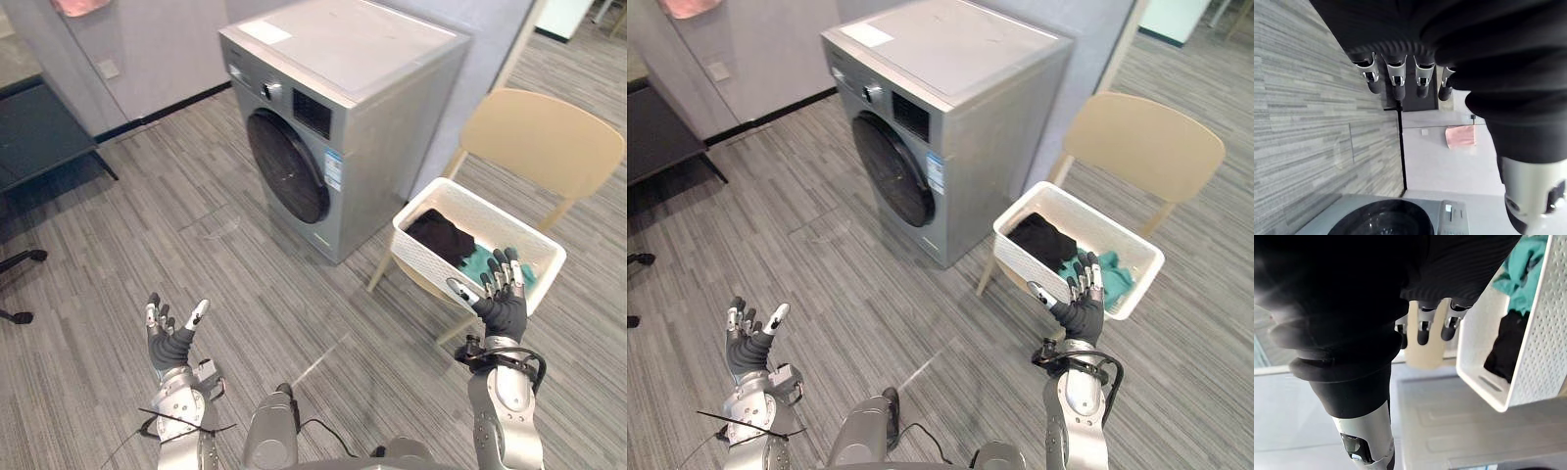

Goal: Pick up the laundry basket with both hands and put the clothes into the washing machine.

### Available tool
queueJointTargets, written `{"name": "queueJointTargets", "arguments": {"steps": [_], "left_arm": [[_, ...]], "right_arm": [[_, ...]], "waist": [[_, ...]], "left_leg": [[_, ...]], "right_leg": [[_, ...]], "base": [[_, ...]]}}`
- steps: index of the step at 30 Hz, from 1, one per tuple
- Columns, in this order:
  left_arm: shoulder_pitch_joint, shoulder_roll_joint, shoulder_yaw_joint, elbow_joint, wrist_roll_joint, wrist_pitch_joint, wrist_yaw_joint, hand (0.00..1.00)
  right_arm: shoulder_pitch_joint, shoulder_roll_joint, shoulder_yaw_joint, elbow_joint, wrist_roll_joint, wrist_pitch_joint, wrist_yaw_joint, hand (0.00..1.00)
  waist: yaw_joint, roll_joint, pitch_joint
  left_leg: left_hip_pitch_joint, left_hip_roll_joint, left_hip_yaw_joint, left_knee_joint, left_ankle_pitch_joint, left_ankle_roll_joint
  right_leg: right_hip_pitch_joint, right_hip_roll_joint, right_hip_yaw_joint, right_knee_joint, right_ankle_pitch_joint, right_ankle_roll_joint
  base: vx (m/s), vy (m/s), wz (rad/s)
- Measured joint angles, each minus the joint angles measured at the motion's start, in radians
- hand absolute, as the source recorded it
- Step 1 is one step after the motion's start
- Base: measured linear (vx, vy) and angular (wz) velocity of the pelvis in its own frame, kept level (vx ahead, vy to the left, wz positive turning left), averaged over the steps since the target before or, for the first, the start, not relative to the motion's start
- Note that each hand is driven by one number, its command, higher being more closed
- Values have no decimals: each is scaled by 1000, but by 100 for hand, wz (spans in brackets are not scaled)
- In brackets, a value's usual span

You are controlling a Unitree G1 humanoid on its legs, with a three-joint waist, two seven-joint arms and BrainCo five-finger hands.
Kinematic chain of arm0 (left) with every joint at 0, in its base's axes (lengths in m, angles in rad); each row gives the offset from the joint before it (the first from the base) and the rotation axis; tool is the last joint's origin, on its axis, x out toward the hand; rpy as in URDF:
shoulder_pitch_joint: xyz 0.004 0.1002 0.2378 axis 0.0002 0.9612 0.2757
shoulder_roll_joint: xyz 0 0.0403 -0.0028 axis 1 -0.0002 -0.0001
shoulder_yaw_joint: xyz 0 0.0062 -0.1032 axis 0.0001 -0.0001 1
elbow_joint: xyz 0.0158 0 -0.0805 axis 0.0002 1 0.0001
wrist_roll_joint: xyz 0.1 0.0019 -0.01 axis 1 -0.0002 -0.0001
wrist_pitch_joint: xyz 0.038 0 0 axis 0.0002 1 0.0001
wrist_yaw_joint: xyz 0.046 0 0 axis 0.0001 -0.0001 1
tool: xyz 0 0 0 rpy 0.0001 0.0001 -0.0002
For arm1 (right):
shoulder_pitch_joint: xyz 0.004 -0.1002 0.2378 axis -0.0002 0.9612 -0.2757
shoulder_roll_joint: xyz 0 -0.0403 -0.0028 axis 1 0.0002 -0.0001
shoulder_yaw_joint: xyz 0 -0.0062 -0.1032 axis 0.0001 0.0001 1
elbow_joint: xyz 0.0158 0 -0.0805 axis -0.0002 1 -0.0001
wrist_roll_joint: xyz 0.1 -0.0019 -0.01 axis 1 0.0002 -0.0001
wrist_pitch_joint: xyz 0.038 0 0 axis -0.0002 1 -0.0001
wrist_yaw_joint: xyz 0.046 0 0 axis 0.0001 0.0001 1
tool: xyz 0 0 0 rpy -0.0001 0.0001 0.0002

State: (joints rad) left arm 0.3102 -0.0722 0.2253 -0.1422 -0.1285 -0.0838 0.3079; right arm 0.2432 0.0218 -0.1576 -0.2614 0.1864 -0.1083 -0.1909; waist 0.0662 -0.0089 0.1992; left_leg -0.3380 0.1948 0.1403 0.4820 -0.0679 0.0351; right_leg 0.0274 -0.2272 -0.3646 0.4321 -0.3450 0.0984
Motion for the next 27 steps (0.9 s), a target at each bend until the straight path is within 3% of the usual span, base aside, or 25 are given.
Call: {"name": "queueJointTargets", "arguments": {"steps": [1,2,3,5,6,7,8,9,11,12,14,16,18,19,20,21,22,23,25,26,27], "left_arm": [[0,0,0,0,0,0,-1,0],[-5,1,1,2,-10,0,0,0],[-5,1,1,7,-14,0,-1,0],[-12,1,-19,42,-17,3,-3,0],[-12,1,-25,52,-16,10,-4,0],[-14,1,-28,53,-16,10,-6,0],[-16,2,-28,53,-16,10,-7,0],[-12,1,-26,53,-15,10,-7,0],[-6,1,-33,53,-15,11,-16,0],[-4,1,-47,54,-16,13,-24,0],[-4,1,-64,54,-16,14,-29,0],[-4,1,-69,54,-16,16,-47,0],[-4,1,-67,54,-15,22,-49,0],[-4,1,-70,56,-14,22,-53,0],[-9,1,-81,72,-13,23,-55,0],[-13,0,-89,77,-11,32,-62,0],[-6,0,-92,76,-10,32,-63,0],[3,2,-93,75,-10,33,-65,0],[27,1,-105,75,-16,34,-66,0],[34,2,-109,75,-16,35,-67,0],[35,2,-114,75,-16,35,-68,0]], "right_arm": [[6,3,-32,4,6,0,-1,0],[9,15,-55,14,12,5,-5,0],[15,15,-58,14,11,5,-3,0],[15,16,-80,14,10,10,-3,0],[7,17,-81,14,7,11,-4,0],[1,18,-80,15,6,11,-4,0],[-15,21,-77,18,2,11,-2,0],[-32,29,-70,27,1,11,-3,0],[-45,41,-64,30,2,7,-1,0],[-43,41,-59,30,4,5,0,0],[-37,41,-62,30,11,3,0,0],[-38,41,-58,31,16,3,1,0],[-37,40,-57,33,21,3,2,0],[-19,38,-41,35,23,1,3,0],[-14,31,-36,40,26,1,2,0],[13,27,-11,39,36,5,2,0],[37,27,28,12,39,6,4,0],[60,31,62,-15,38,6,4,0],[78,40,103,-44,36,3,17,0],[76,44,106,-45,27,2,17,0],[75,45,104,-43,24,3,16,0]], "waist": [[-13,23,-5],[-26,-5,1],[-31,-15,0],[-29,-15,12],[-31,-10,17],[-33,-6,24],[-33,8,36],[-33,14,39],[-39,19,42],[-54,18,42],[-57,16,44],[-60,16,44],[-80,16,44],[-100,13,43],[-112,31,48],[-110,42,53],[-99,41,55],[-81,40,55],[-49,34,54],[-50,32,55],[-49,30,56]], "left_leg": [[1,-18,2,-19,-58,-78],[-8,-74,16,-18,-72,-76],[-7,-96,29,-16,-78,-65],[-7,-157,61,42,-141,-8],[19,-199,56,48,-167,20],[39,-213,53,43,-175,30],[79,-227,46,29,-189,39],[122,-233,46,-10,-189,41],[177,-251,22,-75,-183,46],[229,-270,2,-143,-174,48],[302,-291,1,-224,-165,47],[367,-306,3,-274,-161,56],[406,-316,1,-289,-179,41],[410,-319,-1,-205,-239,23],[399,-303,0,-136,-263,21],[347,-266,32,54,-258,12],[261,-212,80,313,-175,3],[206,-149,124,490,-139,37],[129,-28,131,691,-144,46],[78,24,109,733,-147,46],[55,45,95,731,-149,44]], "right_leg": [[23,-23,-30,-14,-11,44],[38,-71,-50,-25,-18,62],[45,-89,-48,-40,-22,70],[66,-147,-27,13,15,28],[13,-205,5,177,61,-85],[-25,-227,23,269,94,-179],[-100,-226,75,430,93,-241],[-161,-180,119,507,80,-196],[-216,-105,117,518,52,-148],[-261,-17,115,462,26,-104],[-298,64,75,325,17,-88],[-327,126,4,164,32,-108],[-337,193,-28,14,110,-175],[-312,233,-43,-80,253,-268],[-287,241,-54,-77,243,-275],[-238,248,-52,-91,205,-277],[-190,258,-25,-94,175,-272],[-146,269,4,-101,157,-266],[-74,281,69,-116,133,-250],[-43,270,109,-124,125,-231],[-34,260,130,-125,120,-221]], "base": [[134,466,91],[158,453,101],[238,416,98],[349,437,68],[325,428,45],[322,423,43],[303,362,24],[364,383,16],[283,236,16],[265,162,30],[470,178,21],[464,111,7],[435,93,38],[410,76,67],[628,137,58],[527,120,15],[607,134,-28],[398,70,-56],[540,96,-99],[567,142,-95],[445,164,-77]]}}
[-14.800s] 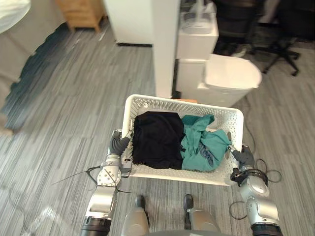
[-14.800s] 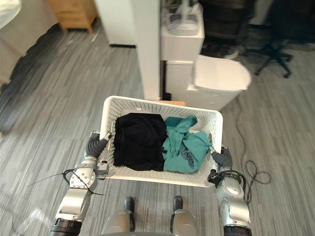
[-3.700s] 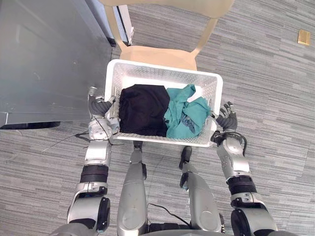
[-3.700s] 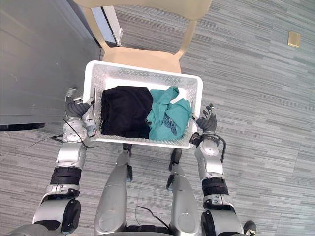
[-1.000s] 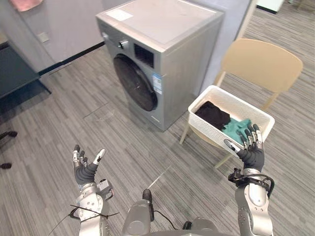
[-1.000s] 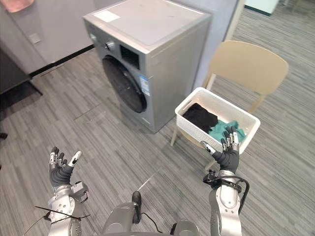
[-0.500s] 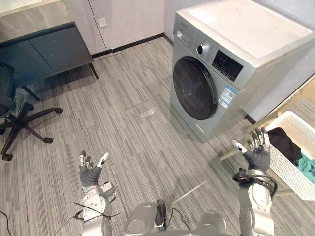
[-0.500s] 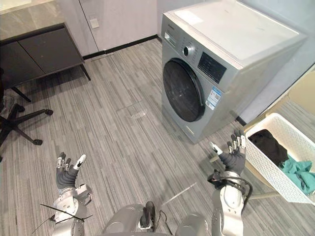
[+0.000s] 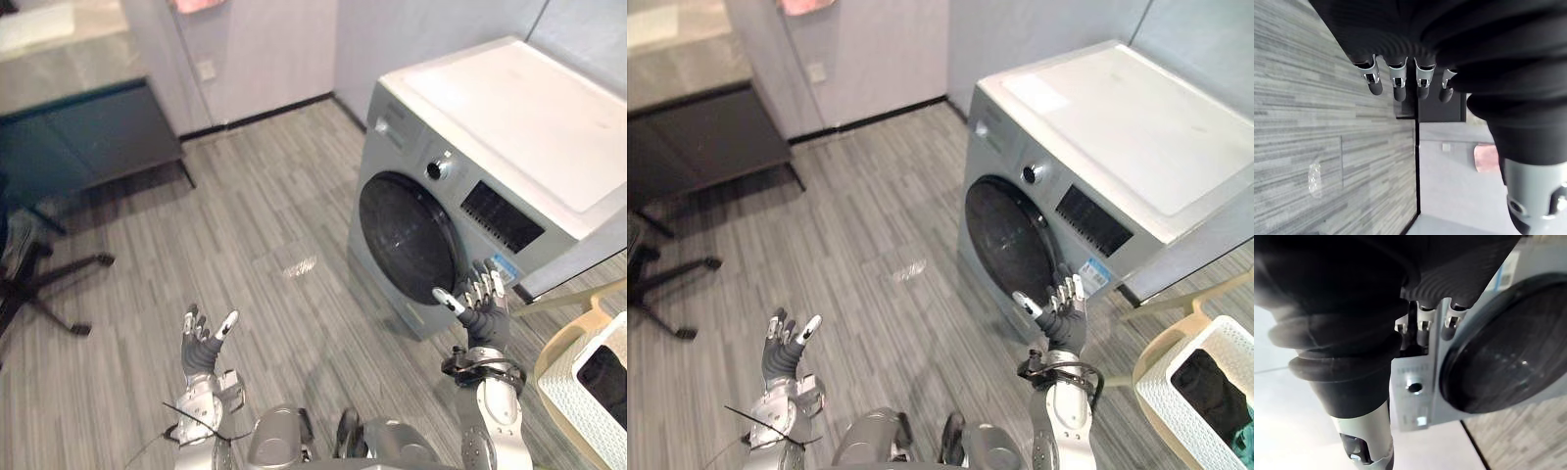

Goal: Pick up the laundry basket with both hands and put the clothes into the washing machine.

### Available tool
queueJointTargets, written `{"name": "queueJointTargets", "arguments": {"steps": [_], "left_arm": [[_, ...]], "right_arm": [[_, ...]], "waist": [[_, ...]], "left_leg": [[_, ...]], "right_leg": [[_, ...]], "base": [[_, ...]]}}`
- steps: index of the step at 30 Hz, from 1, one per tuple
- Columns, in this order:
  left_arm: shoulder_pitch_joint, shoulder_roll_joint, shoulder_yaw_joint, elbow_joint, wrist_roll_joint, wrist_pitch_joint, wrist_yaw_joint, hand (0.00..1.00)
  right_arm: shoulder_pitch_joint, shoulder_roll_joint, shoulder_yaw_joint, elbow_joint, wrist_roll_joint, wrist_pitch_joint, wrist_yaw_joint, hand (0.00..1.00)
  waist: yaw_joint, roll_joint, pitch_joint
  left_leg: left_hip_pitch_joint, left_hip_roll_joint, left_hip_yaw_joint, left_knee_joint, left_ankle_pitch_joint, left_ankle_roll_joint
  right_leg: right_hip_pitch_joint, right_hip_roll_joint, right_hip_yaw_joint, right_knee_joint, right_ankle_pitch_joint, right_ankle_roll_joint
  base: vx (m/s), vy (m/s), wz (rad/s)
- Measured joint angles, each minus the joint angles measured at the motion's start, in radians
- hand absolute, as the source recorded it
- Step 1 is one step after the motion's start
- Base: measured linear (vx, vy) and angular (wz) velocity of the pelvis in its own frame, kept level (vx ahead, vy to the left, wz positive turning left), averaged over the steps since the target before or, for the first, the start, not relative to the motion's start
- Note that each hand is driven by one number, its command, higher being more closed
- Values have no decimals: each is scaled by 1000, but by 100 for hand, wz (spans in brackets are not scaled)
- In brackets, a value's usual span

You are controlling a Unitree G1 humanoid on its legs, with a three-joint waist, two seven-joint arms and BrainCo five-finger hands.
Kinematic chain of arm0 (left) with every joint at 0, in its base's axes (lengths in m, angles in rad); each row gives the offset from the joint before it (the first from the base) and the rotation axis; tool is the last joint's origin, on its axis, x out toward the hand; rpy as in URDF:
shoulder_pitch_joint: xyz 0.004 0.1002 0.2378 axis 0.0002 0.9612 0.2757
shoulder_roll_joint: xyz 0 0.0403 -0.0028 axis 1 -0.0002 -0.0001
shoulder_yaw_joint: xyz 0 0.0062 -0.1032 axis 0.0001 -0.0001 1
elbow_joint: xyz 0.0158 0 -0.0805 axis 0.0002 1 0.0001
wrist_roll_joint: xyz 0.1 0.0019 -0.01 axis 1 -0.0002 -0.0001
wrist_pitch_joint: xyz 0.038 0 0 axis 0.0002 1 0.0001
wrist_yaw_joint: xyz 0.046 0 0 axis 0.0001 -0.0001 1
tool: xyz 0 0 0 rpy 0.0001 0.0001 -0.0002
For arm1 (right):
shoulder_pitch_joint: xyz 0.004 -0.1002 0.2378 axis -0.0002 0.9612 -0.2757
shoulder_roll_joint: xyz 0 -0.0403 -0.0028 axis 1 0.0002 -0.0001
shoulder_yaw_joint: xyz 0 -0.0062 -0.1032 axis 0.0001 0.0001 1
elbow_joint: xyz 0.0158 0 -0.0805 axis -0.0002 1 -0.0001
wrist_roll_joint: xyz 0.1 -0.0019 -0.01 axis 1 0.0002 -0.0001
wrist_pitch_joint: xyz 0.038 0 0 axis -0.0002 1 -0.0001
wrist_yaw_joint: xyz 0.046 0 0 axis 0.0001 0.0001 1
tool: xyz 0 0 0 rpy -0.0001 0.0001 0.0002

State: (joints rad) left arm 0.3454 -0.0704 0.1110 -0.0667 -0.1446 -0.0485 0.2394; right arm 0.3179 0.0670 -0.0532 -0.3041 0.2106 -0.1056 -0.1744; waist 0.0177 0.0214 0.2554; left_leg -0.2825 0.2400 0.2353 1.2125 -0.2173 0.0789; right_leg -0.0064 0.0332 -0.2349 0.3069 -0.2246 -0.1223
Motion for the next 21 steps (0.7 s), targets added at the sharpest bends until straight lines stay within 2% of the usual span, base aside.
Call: {"name": "queueJointTargets", "arguments": {"steps": [2,3,4,6,7,8,9,10,11,13,14,16,17,18,21], "left_arm": [[3,0,-13,1,-1,2,0,0],[3,2,-20,1,-1,2,-2,0],[3,3,-22,1,-1,2,-5,0],[-8,-5,-22,-9,-1,0,-17,0],[3,-7,-25,-15,-1,0,-17,0],[-12,1,-9,-1,-1,2,-16,0],[-33,-4,-3,-8,-2,6,-6,0],[-37,-3,-3,-17,-2,4,-3,0],[-36,-3,-2,-24,0,-1,1,0],[-26,-3,12,-24,4,-1,2,0],[-18,-4,18,-28,10,-1,2,0],[-17,-4,34,-47,27,-3,2,0],[-25,-3,39,-44,34,-3,3,0],[-27,-3,41,-39,38,-3,3,0],[-49,0,60,-10,38,-3,3,0]], "right_arm": [[0,1,-5,7,-5,6,0,0],[-4,1,-18,15,-6,7,0,0],[-4,1,-22,19,-6,7,-1,0],[-6,0,-17,27,-12,7,1,0],[-4,-23,3,17,-29,7,2,0],[-16,-27,25,48,-67,13,-4,0],[-4,-36,53,43,-114,34,1,0],[-2,-29,58,42,-145,38,1,0],[-4,-31,82,44,-183,48,2,0],[-12,-31,100,43,-226,48,2,0],[-16,-31,98,42,-244,47,1,0],[-44,-31,91,44,-274,52,-4,0],[-57,-33,80,48,-296,63,-10,0],[-82,-34,60,65,-304,73,-24,0],[-167,-45,-13,193,-343,87,-48,0]], "waist": [[-2,-5,4],[-5,-14,13],[-5,-15,13],[-1,-3,7],[2,41,-3],[2,10,8],[0,-2,5],[0,0,6],[4,2,7],[11,1,9],[25,0,9],[35,-10,15],[49,-16,19],[53,-17,22],[50,-18,30]], "left_leg": [[-48,24,-41,-74,-4,-7],[-57,18,-60,-239,-11,-29],[-55,11,-70,-318,-15,-46],[-6,-56,-170,-724,38,-115],[45,-66,-274,-960,167,-152],[49,-96,-256,-918,210,-209],[26,-121,-259,-863,176,-188],[5,-123,-262,-819,154,-183],[-17,-115,-250,-752,114,-168],[-20,-96,-203,-692,66,-151],[-22,-78,-177,-667,30,-148],[-38,-55,-114,-644,-31,-145],[-53,-38,-62,-616,-58,-139],[-54,-25,-15,-604,-71,-132],[-33,-28,47,-629,-64,-121]], "right_leg": [[23,-37,59,-9,-3,13],[46,-80,113,-19,-2,18],[53,-93,129,-20,-3,18],[59,-149,174,11,-34,106],[57,-147,200,29,-81,187],[59,-191,232,44,-115,237],[47,-211,237,35,-95,246],[44,-215,234,31,-78,248],[44,-215,249,10,-42,270],[32,-215,283,-18,6,290],[7,-213,323,-35,32,296],[-46,-218,373,-58,41,304],[-81,-227,381,-68,56,325],[-114,-234,378,-68,78,330],[-159,-262,339,-64,123,313]], "base": [[369,246,-85],[395,326,-87],[379,386,-92],[393,511,-85],[346,509,-99],[347,515,-80],[248,364,-37],[258,369,-37],[142,223,-48],[120,274,-112],[68,264,-148],[-11,222,-156],[-59,228,-170],[-61,177,-128],[-45,159,-67]]}}
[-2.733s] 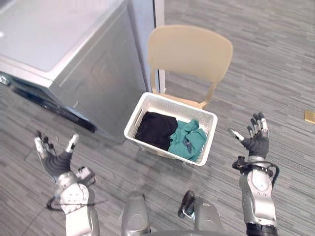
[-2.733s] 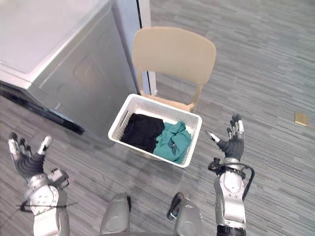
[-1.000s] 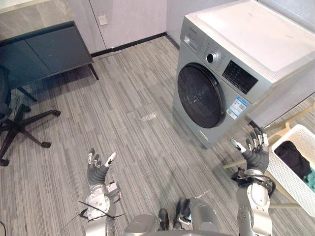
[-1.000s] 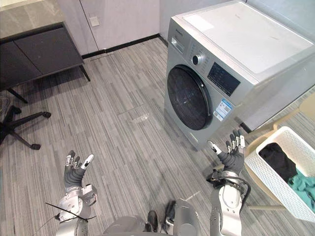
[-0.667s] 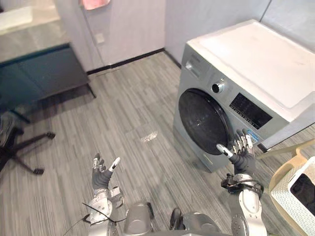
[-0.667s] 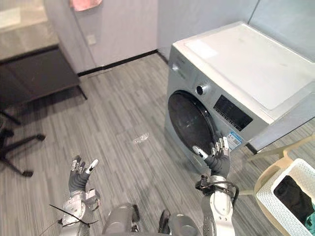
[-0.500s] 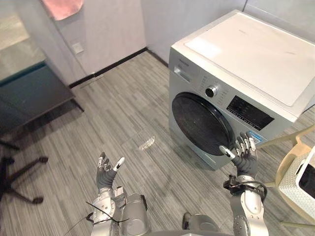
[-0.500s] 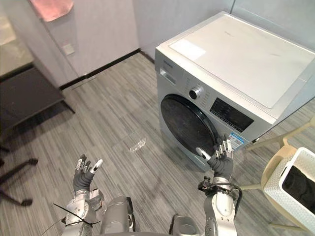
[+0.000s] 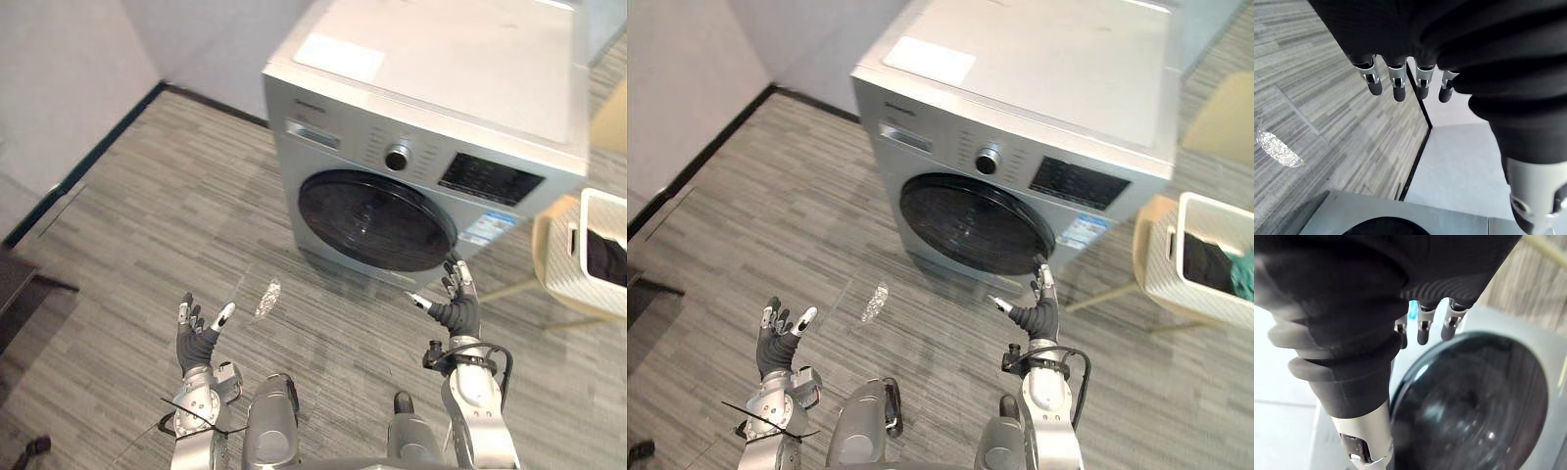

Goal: Pick up the laundry basket with both hands and put the clothes into the washing machine.

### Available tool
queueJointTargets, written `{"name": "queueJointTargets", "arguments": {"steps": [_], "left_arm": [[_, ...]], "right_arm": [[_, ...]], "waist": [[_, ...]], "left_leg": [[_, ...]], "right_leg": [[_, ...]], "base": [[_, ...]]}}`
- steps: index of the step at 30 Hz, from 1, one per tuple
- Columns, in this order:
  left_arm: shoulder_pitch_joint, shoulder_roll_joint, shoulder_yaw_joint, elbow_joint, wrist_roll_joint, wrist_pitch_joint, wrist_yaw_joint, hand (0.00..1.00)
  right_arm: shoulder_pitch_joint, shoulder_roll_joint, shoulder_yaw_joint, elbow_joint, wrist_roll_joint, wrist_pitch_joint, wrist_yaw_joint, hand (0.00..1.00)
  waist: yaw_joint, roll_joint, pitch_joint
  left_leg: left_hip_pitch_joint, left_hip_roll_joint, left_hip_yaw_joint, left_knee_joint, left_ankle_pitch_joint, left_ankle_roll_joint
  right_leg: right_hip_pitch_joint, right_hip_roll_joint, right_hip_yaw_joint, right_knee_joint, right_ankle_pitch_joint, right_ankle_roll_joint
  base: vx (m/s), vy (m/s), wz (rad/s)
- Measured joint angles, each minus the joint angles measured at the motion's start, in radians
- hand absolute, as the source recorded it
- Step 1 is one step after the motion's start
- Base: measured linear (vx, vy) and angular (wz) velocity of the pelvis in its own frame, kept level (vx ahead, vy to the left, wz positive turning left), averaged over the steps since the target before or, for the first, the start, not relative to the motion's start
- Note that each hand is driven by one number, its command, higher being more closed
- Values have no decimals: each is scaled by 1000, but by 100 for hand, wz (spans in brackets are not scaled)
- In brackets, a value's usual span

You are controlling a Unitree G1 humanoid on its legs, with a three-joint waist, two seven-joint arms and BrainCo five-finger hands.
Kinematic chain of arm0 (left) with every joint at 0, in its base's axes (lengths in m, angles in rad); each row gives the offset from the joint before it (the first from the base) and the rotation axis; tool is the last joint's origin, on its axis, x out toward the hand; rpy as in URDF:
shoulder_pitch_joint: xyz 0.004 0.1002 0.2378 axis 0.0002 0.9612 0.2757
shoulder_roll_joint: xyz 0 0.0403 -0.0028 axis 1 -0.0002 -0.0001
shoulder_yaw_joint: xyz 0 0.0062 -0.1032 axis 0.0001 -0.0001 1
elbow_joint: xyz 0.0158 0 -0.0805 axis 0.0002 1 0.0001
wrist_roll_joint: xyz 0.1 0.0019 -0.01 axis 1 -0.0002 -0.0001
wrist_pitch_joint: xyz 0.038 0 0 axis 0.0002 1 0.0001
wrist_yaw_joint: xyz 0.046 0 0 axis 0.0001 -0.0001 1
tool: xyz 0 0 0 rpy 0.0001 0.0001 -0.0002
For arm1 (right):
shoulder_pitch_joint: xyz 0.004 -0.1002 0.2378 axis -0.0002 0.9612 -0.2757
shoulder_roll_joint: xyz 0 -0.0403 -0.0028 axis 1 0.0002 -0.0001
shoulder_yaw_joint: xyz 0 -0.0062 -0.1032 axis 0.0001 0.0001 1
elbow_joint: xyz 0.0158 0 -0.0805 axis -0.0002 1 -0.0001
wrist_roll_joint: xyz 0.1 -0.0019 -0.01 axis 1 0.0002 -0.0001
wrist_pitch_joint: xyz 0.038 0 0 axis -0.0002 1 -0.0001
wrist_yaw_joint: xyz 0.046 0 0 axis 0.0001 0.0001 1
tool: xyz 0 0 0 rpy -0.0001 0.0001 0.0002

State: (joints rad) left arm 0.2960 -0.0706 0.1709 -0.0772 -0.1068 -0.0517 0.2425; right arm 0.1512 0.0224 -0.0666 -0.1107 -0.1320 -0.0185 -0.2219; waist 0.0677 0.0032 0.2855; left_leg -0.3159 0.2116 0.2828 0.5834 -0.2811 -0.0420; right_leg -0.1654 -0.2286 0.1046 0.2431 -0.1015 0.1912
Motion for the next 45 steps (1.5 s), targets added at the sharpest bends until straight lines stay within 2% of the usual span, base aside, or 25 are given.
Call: {"name": "queueJointTargets", "arguments": {"steps": [2,5,7,8,9,11,14,16,18,21,26,28,29,33,35,37,40,41,42,43,45], "left_arm": [[-27,2,8,33,-10,-3,1,0],[-61,1,12,70,-35,-4,0,0],[-90,3,4,109,-40,-4,0,0],[-96,7,-6,120,-41,-4,0,0],[-107,7,-21,142,-64,-4,0,0],[-110,8,-54,167,-82,-7,-1,0],[-129,9,-100,174,-101,-24,-1,0],[-134,13,-112,199,-119,-34,0,0],[-143,21,-113,236,-119,-34,4,0],[-163,39,-131,253,-125,-35,8,0],[-167,43,-146,293,-149,-45,20,0],[-171,45,-156,313,-161,-46,21,0],[-182,44,-166,325,-165,-46,21,0],[-202,45,-173,327,-182,-49,21,0],[-213,44,-195,328,-197,-58,21,0],[-217,44,-208,346,-198,-68,21,0],[-222,44,-230,371,-198,-67,19,0],[-223,44,-237,371,-198,-67,18,0],[-223,44,-248,371,-198,-67,8,0],[-223,44,-252,371,-198,-67,0,0],[-229,44,-265,371,-197,-66,-23,0]], "right_arm": [[-77,-37,-68,101,-38,31,-22,0],[-127,-73,-122,137,-68,46,-39,0],[-226,-127,-164,190,-76,52,-64,0],[-254,-146,-172,202,-76,52,-68,0],[-327,-206,-173,240,-76,58,-83,0],[-422,-272,-173,300,-76,65,-91,0],[-560,-370,-172,390,-72,65,-126,0],[-609,-404,-168,440,-64,64,-144,0],[-652,-419,-156,499,-27,64,-150,0],[-701,-456,-118,586,32,64,-150,0],[-864,-525,-39,775,150,60,-164,0],[-918,-582,22,843,180,56,-142,0],[-959,-611,48,873,184,56,-136,0],[-1041,-654,123,955,227,56,-105,0],[-1081,-692,173,965,261,56,-93,0],[-1114,-706,210,1009,283,56,-93,0],[-1182,-748,311,1066,311,56,-45,0],[-1197,-765,349,1074,326,56,-24,0],[-1229,-806,438,1079,366,56,36,0],[-1242,-826,478,1081,377,55,58,0],[-1288,-880,575,1118,445,51,151,0]], "waist": [[-5,8,19],[-9,7,41],[-12,-3,62],[-13,-7,71],[-14,-14,93],[-23,-11,102],[-26,-7,151],[-22,-6,161],[-18,-5,162],[2,0,170],[9,19,195],[28,22,196],[31,31,205],[39,43,218],[57,54,226],[56,55,227],[59,59,229],[61,60,230],[67,61,230],[68,64,232],[81,74,237]], "left_leg": [[-6,-22,9,-20,17,12],[-48,-48,-14,-49,48,16],[-102,-66,-29,-111,93,1],[-110,-75,-37,-131,108,0],[-114,-86,-38,-168,147,6],[-129,-90,-50,-191,175,10],[-136,-89,-88,-197,191,10],[-139,-89,-92,-209,200,8],[-142,-89,-93,-228,211,7],[-160,-91,-111,-232,218,2],[-186,-91,-147,-238,235,-3],[-198,-91,-149,-255,242,-12],[-202,-92,-153,-269,251,-13],[-213,-91,-190,-280,264,-24],[-213,-90,-210,-313,293,-24],[-213,-90,-226,-345,318,-30],[-213,-86,-255,-397,353,-38],[-213,-84,-260,-411,363,-43],[-213,-82,-265,-434,379,-43],[-212,-81,-268,-442,387,-46],[-211,-75,-280,-458,403,-50]], "right_leg": [[-14,-25,-68,-17,26,-7],[-18,-43,-102,-73,45,6],[-60,-43,-126,-132,96,-4],[-67,-45,-130,-145,107,-5],[-73,-47,-135,-168,131,-2],[-87,-46,-147,-180,145,8],[-85,-33,-159,-180,150,7],[-92,-30,-162,-179,154,2],[-106,-27,-165,-177,166,-13],[-119,-25,-187,-174,168,-13],[-123,-15,-216,-174,170,-15],[-151,-10,-215,-176,194,-29],[-159,-7,-219,-179,207,-41],[-166,5,-240,-180,209,-44],[-174,15,-250,-183,210,-44],[-174,20,-268,-195,211,-46],[-178,36,-288,-213,223,-62],[-181,39,-294,-213,223,-62],[-188,43,-297,-215,223,-62],[-189,45,-299,-216,223,-62],[-189,53,-311,-218,224,-63]], "base": [[-54,66,-9],[-67,-10,30],[-83,-57,21],[-65,-73,16],[-36,-65,12],[-18,-71,12],[-39,-53,8],[-48,-26,4],[-36,-5,1],[-41,0,13],[-51,-20,13],[-59,0,-14],[-54,9,-4],[-47,-23,3],[-37,-63,7],[-46,-80,17],[-53,-74,12],[-63,-60,10],[-65,-59,8],[-67,-58,7],[-68,-51,8]]}}
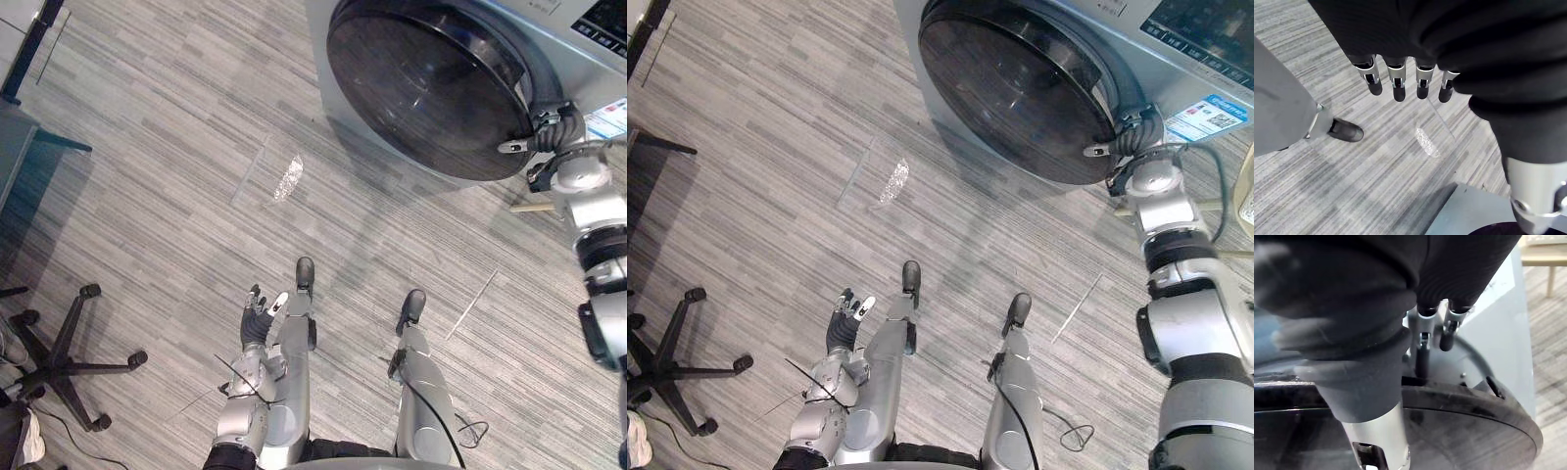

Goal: Pick up the laundry basket with both hands and put the clothes into the washing machine.

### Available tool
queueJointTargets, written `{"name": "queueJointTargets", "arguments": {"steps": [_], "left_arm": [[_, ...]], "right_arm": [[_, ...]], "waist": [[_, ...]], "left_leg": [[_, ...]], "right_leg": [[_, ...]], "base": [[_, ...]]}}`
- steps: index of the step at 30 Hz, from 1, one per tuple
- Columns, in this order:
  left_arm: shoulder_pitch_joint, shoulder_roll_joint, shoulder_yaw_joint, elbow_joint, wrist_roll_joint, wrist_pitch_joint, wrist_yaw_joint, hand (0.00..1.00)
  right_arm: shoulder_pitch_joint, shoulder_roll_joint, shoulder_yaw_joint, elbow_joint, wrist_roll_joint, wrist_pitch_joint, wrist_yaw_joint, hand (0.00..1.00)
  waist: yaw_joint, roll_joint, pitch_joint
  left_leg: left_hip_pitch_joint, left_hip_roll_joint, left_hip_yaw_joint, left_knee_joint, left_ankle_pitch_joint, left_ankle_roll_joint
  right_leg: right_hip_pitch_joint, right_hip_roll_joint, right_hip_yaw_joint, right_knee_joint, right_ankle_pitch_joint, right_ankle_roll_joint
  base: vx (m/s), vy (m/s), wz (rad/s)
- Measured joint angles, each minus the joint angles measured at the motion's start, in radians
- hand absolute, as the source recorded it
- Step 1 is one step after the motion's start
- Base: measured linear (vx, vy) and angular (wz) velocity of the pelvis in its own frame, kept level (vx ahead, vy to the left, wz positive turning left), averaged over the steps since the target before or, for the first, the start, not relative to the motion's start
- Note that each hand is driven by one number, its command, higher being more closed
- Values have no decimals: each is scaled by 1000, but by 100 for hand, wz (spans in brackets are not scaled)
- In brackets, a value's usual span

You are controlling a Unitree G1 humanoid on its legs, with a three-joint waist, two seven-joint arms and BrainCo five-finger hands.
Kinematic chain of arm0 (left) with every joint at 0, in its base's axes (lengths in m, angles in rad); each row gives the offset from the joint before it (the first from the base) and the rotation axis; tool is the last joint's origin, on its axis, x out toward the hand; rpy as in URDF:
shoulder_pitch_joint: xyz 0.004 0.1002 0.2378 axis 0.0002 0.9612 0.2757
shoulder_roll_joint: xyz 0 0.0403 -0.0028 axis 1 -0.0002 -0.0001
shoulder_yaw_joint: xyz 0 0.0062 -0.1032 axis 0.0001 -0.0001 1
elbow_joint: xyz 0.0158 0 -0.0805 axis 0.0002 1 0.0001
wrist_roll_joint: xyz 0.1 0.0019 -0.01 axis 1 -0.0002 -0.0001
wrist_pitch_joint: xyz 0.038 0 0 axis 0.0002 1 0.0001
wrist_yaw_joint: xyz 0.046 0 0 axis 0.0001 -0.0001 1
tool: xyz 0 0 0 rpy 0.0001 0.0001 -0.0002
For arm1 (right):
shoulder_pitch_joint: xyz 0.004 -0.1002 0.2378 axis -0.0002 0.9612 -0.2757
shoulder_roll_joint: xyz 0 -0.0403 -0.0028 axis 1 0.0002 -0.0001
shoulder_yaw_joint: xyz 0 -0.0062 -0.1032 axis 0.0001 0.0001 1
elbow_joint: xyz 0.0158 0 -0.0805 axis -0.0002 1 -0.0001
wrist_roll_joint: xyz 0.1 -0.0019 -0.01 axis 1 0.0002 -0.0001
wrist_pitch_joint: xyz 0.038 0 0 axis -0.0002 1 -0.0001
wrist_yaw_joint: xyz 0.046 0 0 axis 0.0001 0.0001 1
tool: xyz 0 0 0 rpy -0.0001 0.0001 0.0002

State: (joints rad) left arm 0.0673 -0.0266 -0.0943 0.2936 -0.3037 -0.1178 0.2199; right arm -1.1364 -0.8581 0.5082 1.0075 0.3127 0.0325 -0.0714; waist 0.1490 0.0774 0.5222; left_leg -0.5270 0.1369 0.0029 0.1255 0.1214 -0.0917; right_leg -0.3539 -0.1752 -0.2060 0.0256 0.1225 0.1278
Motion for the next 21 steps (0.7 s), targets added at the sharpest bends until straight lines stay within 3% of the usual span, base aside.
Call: {"name": "queueJointTargets", "arguments": {"steps": [4,7,13,15,21], "left_arm": [[-1,14,-47,4,2,5,-69,0],[-4,23,-87,26,2,6,-101,0],[-15,32,-118,32,4,22,-130,0],[-23,34,-122,30,7,23,-132,0],[-48,53,-130,-72,51,26,-132,0]], "right_arm": [[-114,-117,226,26,86,35,231,0],[-127,-174,317,-53,91,45,303,0],[23,-212,343,-321,193,53,373,0],[116,-192,315,-389,210,38,392,0],[423,43,222,-383,230,22,431,0]], "waist": [[40,5,1],[59,5,1],[53,5,1],[54,5,0],[63,4,0]], "left_leg": [[20,18,-24,-84,59,-19],[48,34,-27,-129,90,-28],[105,45,-26,-164,96,-29],[118,47,-26,-164,96,-29],[136,43,-30,-172,96,-29]], "right_leg": [[1,27,-17,-32,13,-19],[11,43,-29,-32,17,-16],[55,56,-29,-53,14,-21],[70,57,-31,-57,13,-21],[91,53,-40,-61,7,-18]], "base": [[-73,-71,2],[-24,-81,-1],[20,-59,-5],[33,-51,0],[4,-26,5]]}}
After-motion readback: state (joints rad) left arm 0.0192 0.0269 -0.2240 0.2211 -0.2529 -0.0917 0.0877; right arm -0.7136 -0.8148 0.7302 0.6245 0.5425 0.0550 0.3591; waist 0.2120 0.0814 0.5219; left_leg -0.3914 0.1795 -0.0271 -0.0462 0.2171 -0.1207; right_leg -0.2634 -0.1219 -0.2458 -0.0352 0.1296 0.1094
